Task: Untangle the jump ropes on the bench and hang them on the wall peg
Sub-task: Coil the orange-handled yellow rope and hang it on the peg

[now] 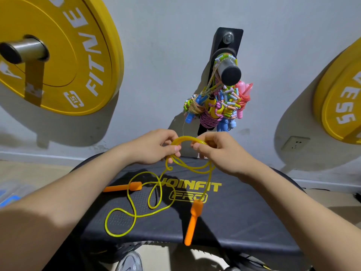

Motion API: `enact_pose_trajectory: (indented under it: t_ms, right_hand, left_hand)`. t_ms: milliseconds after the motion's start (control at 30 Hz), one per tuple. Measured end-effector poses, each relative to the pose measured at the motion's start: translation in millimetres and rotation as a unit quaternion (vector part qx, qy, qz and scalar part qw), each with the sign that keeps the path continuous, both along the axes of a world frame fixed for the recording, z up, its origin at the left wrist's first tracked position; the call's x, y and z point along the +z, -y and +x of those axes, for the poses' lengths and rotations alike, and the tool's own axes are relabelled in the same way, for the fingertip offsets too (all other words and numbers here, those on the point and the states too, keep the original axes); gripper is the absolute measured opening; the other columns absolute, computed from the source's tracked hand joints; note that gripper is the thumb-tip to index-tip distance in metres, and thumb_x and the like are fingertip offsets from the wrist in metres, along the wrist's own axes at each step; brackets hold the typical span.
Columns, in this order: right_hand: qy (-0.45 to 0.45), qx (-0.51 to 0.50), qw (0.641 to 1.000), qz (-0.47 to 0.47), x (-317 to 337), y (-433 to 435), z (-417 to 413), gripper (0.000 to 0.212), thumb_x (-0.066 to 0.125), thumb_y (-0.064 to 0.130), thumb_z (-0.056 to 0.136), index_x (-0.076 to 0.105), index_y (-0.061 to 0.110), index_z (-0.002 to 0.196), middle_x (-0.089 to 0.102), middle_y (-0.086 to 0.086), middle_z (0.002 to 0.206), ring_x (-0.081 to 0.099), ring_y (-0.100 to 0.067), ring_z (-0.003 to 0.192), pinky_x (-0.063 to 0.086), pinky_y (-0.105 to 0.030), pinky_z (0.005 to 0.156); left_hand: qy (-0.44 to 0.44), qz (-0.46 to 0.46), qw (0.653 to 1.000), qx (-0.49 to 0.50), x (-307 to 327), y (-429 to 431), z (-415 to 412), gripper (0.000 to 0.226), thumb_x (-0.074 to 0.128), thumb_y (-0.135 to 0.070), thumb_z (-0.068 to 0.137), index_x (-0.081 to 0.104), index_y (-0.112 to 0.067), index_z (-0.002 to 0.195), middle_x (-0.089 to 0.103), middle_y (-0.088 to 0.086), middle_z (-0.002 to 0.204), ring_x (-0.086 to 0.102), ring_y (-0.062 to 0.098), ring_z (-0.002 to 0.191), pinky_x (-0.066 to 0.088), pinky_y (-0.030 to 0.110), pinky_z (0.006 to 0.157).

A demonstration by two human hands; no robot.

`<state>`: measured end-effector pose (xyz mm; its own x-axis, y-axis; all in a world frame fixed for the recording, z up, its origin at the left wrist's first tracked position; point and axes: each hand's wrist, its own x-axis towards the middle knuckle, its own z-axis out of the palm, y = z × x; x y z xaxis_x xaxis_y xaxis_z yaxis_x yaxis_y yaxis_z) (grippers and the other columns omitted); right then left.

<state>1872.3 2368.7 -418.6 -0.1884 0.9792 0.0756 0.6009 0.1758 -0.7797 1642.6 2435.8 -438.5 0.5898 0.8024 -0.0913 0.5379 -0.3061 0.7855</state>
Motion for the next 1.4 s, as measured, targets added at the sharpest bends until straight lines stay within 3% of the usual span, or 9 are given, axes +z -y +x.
enact_pose_trajectory:
  t_ms: [100,267,400,633,833,1033,1167,1267,1400]
  right_hand:
    - [-0.066,0.016,0.997,-0.037,5,4,0,0.022,0.058,0.032,0.108,0.071,0.014,0.108,0.073,-0.011,0.07,0.074,-0.023,0.069,0.055,-0.034,0.07]
    - [-0.089,0.011,0.992,-0.086,5,4,4,0.032,0.041,0.024,0.115,0.066,0.005,0.113,0.078,-0.019,0.091,0.079,-0.034,0.081,0.064,-0.036,0.074]
    - [-0.061,-0.018,0.991,-0.114,0,3,10,0.034,0.045,0.029,0.114,0.075,0.015,0.107,0.078,-0.012,0.093,0.078,-0.025,0.087,0.066,-0.046,0.085]
    - [-0.144,-0.062,0.97,-0.185,-3,0,8,0.016,0.059,0.011,0.103,0.059,0.019,0.117,0.075,-0.017,0.107,0.079,-0.033,0.09,0.065,-0.054,0.084]
    - [0.035,-0.031,0.999,0.024,-4,9,3,0.03,0.078,0.023,0.088,0.054,0.031,0.104,0.057,-0.004,0.112,0.061,-0.023,0.078,0.052,-0.04,0.07]
    - [0.133,-0.033,0.986,0.1,-3,10,-6,0.024,0.066,0.043,0.101,0.074,0.023,0.091,0.06,-0.003,0.105,0.053,-0.016,0.107,0.041,-0.033,0.086]
    - [0.055,-0.075,0.985,0.146,5,11,-8,0.022,0.061,0.035,0.105,0.078,0.025,0.096,0.056,-0.006,0.104,0.05,-0.021,0.109,0.043,-0.035,0.091]
    - [-0.182,-0.115,0.969,0.123,14,9,-11,0.025,0.048,0.021,0.112,0.064,0.01,0.097,0.069,-0.018,0.099,0.075,-0.029,0.091,0.059,-0.054,0.084]
    - [-0.393,-0.126,0.908,0.07,21,10,-13,0.025,0.035,0.025,0.116,0.051,0.006,0.109,0.078,-0.016,0.102,0.08,-0.037,0.089,0.065,-0.05,0.077]
  left_hand:
    - [0.05,-0.023,0.998,0.02,5,-1,-4,0.007,0.064,-0.019,0.105,0.066,-0.012,0.104,0.077,0.007,0.095,0.077,0.023,0.078,0.062,0.032,0.075]
    - [0.06,-0.03,0.998,0.015,12,2,-7,0.015,0.068,-0.028,0.103,0.072,-0.014,0.105,0.059,0.007,0.09,0.071,0.02,0.068,0.064,0.035,0.071]
    - [0.063,0.0,0.998,0.018,14,3,-5,0.015,0.066,-0.031,0.104,0.076,-0.022,0.101,0.058,0.007,0.085,0.061,0.02,0.066,0.059,0.033,0.064]
    - [0.084,0.002,0.996,0.036,17,3,-2,0.015,0.068,-0.039,0.102,0.08,-0.034,0.095,0.062,-0.004,0.08,0.059,0.012,0.061,0.056,0.029,0.061]
    - [0.122,-0.029,0.991,0.045,16,5,4,0.02,0.067,-0.035,0.103,0.083,-0.023,0.101,0.059,-0.011,0.064,0.052,0.017,0.056,0.051,0.029,0.054]
    - [0.16,-0.094,0.982,-0.017,18,5,4,0.016,0.07,-0.03,0.102,0.08,-0.019,0.109,0.066,0.001,0.081,0.054,0.014,0.063,0.054,0.027,0.06]
    - [0.085,-0.048,0.995,-0.018,12,3,1,0.014,0.069,-0.026,0.103,0.076,-0.028,0.115,0.069,0.004,0.094,0.057,0.011,0.061,0.053,0.028,0.06]
    - [0.025,-0.049,0.998,-0.004,3,-1,-4,0.017,0.063,-0.025,0.106,0.068,-0.03,0.121,0.066,0.0,0.113,0.061,0.011,0.06,0.056,0.029,0.06]
    - [-0.057,-0.035,0.997,-0.027,-9,-4,-5,0.014,0.057,-0.021,0.108,0.062,-0.022,0.121,0.068,0.02,0.108,0.063,0.015,0.062,0.056,0.036,0.062]
